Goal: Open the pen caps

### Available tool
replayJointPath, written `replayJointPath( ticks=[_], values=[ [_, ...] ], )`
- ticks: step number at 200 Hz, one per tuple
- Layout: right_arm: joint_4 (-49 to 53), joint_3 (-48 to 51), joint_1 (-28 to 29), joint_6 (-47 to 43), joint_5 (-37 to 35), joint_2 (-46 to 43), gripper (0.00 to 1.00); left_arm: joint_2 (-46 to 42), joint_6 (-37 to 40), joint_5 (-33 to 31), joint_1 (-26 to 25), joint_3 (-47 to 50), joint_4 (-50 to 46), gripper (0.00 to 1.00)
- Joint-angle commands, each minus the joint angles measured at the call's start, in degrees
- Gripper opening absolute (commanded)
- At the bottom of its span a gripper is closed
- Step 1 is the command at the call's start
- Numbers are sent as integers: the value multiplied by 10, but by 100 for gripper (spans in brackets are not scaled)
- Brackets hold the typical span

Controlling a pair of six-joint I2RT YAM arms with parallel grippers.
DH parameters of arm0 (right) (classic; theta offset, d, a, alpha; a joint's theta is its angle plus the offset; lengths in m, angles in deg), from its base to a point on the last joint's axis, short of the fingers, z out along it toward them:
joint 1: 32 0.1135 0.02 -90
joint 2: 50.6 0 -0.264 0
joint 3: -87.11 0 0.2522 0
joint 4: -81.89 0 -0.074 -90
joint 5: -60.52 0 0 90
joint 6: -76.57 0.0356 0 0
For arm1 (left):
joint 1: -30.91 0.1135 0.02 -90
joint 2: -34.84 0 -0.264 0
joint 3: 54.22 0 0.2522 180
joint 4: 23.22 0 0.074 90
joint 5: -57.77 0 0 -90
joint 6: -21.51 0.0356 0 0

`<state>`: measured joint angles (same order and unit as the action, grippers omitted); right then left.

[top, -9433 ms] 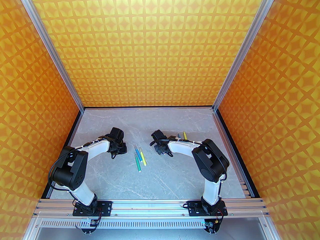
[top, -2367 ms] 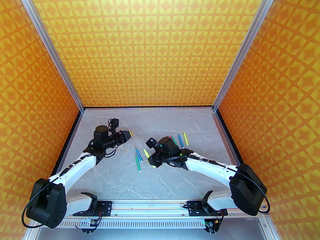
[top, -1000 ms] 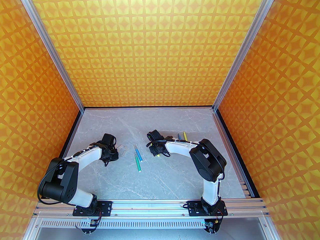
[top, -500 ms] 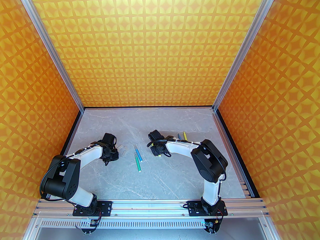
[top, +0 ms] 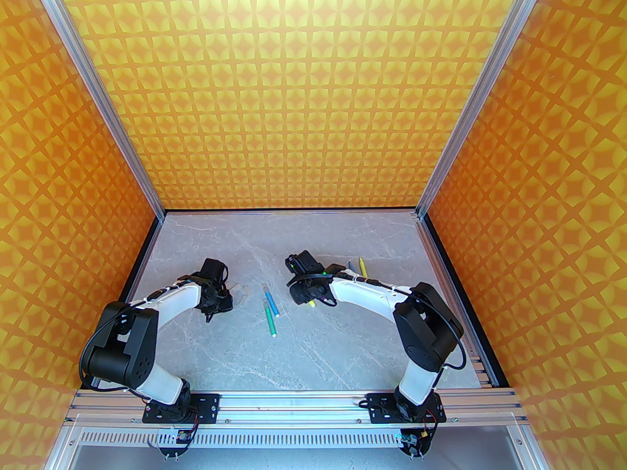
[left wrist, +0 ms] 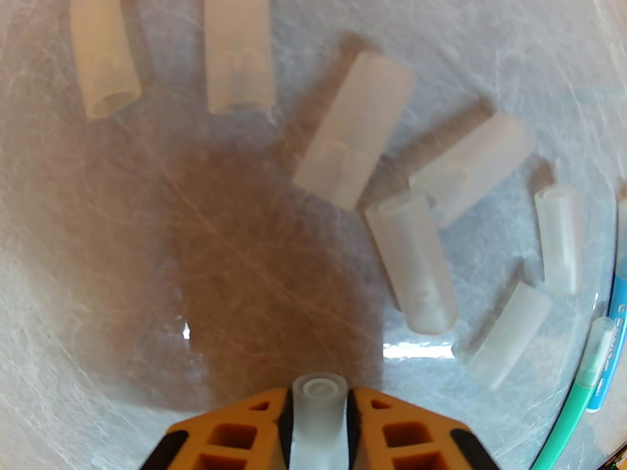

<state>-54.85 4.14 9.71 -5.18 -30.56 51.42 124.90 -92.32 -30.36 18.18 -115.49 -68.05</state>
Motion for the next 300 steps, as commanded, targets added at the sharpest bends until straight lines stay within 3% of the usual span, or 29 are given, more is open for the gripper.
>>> replayJointPath(
  ticks=[1, 71, 135, 204, 300],
  values=[
    [-18, -12, 5, 10, 68, -14, 44, -16, 11, -5, 3, -18, -1, 28],
    [-5, -52, 45, 22, 50, 36, 45, -105, 31, 13, 3, -10, -7, 43],
    [19, -96, 66, 20, 41, 89, 44, -248, 34, 43, 3, 78, 89, 79],
    [49, -150, 71, 15, 36, 148, 43, -329, 46, 67, 3, 115, 123, 82],
    [88, -196, 73, 15, 23, 200, 40, -362, 47, 68, 3, 133, 142, 82]
  ],
)
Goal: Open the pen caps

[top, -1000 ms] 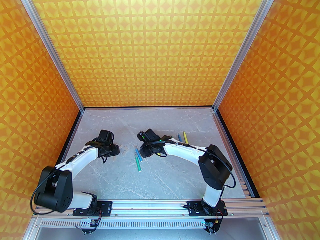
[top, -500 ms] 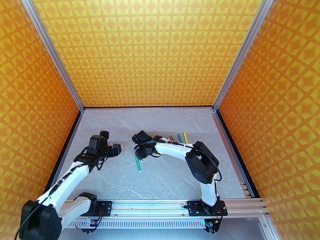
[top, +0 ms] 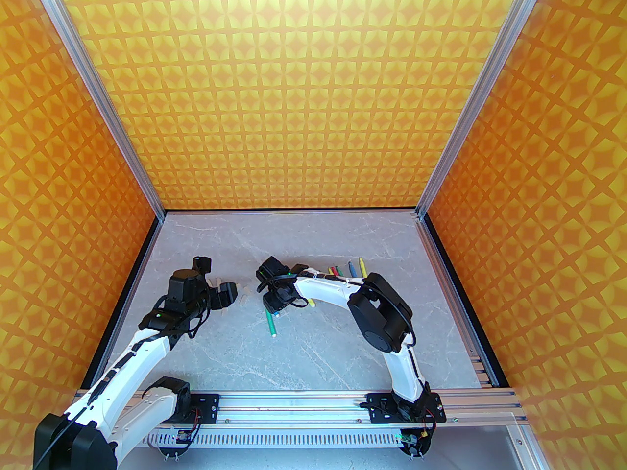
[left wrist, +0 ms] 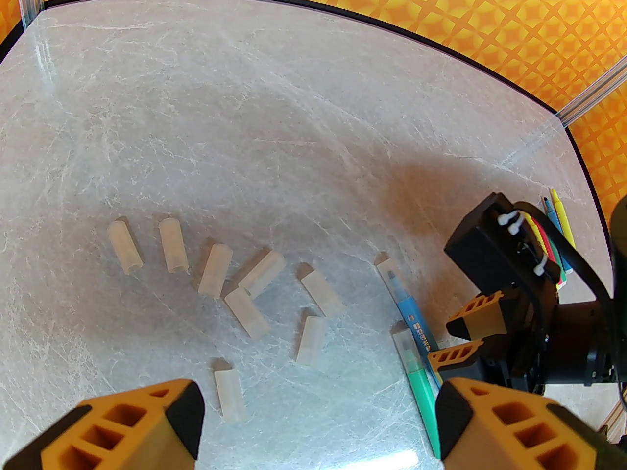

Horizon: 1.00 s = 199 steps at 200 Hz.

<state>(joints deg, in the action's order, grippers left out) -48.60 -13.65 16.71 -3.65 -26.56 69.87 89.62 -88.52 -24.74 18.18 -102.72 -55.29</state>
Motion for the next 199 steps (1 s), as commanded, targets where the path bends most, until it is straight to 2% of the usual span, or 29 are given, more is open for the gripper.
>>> replayJointPath(
  ticks=[1, 36, 84, 109, 124, 157, 199],
  values=[
    [27, -19, 3, 0, -17, 16, 40, -10, 9, 11, 3, 6, 14, 82],
    [62, -40, 3, -2, -63, 36, 38, -19, 0, 11, 3, 11, 25, 83],
    [73, -51, 3, -9, -70, 49, 35, -33, -3, 11, 3, 13, 23, 83],
    [77, -58, 3, -11, -69, 59, 31, -39, -10, 11, 3, 19, 30, 83],
    [78, -62, 3, -9, -69, 63, 25, -44, -14, 11, 3, 21, 31, 83],
    [61, -50, 3, -5, -57, 50, 19, -50, -18, 12, 3, 26, 31, 84],
    [28, -15, -4, 3, -44, -3, 16, -62, -27, 11, 3, 33, 40, 83]
  ],
)
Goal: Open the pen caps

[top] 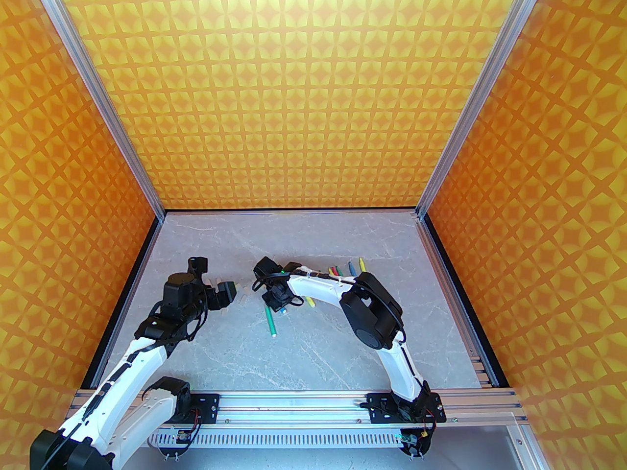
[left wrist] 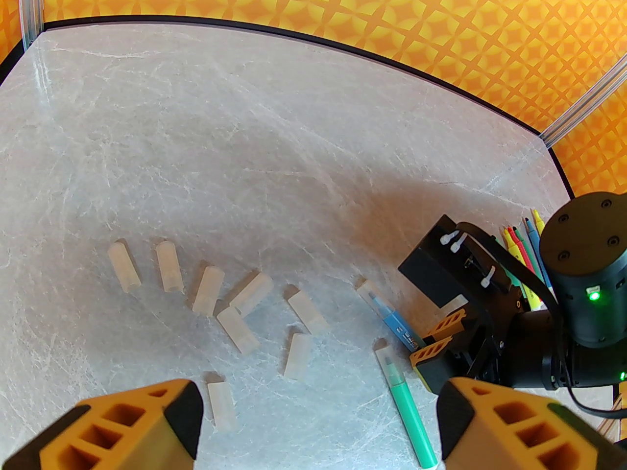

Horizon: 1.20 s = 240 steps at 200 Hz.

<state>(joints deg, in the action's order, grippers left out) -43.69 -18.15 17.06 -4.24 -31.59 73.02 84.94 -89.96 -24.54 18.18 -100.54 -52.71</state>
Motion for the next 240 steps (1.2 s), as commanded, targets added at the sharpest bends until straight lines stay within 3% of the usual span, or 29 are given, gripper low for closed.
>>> replayJointPath(
  ticks=[1, 57, 130, 165, 240],
  values=[
    [-22, 32, -8, 10, 7, -35, 16, -16, -13, 9, 3, 11, 14, 83],
    [-78, 115, -34, 20, 60, -137, 16, 2, -43, 45, 3, 18, 50, 79],
    [-133, 203, -56, 19, 132, -253, 17, 87, -112, 172, 3, 23, 186, 73],
    [-147, 212, -56, 18, 172, -277, 17, 143, -153, 226, -4, 13, 255, 71],
    [-167, 207, -56, 24, 219, -281, 17, 222, -183, 271, -36, -18, 318, 70]
  ],
)
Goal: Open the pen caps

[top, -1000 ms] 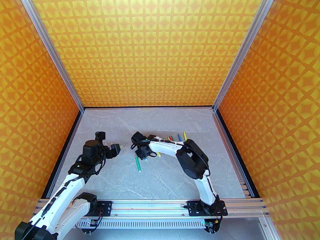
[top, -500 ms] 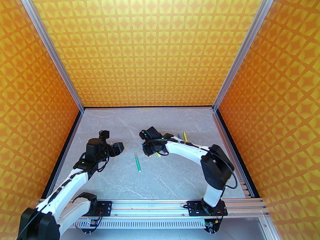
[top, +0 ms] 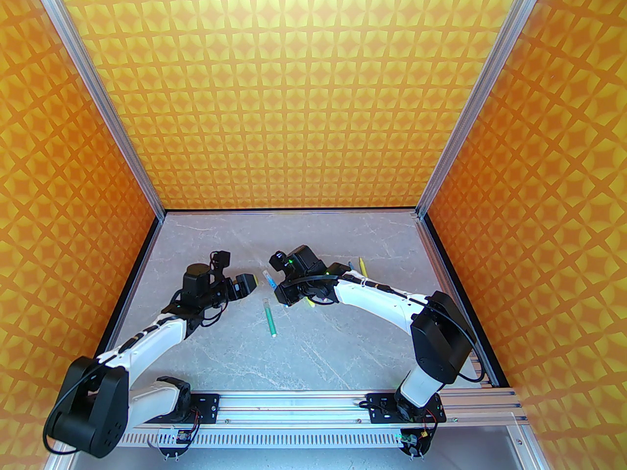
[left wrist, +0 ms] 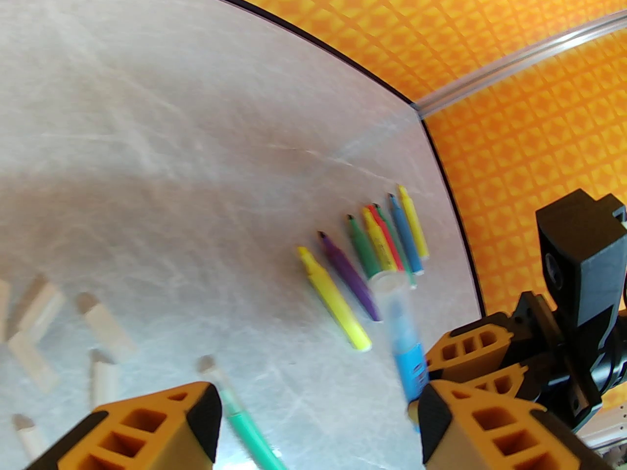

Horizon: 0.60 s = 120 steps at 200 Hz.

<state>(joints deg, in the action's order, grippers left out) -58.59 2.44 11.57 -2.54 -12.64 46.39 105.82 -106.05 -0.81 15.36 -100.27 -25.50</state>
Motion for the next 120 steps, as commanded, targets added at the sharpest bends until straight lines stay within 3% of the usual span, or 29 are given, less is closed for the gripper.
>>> replayJointPath(
  ticks=[1, 69, 120],
  values=[
    [-18, 0, -1, 8, 30, -15, 17, 14, -23, 34, -7, -21, 47, 70],
    [-25, 0, -1, 11, 51, -18, 17, 59, -57, 54, -29, -30, 113, 67],
    [-27, 2, -1, 10, 60, -20, 17, 80, -76, 65, -36, -36, 154, 45]
  ],
)
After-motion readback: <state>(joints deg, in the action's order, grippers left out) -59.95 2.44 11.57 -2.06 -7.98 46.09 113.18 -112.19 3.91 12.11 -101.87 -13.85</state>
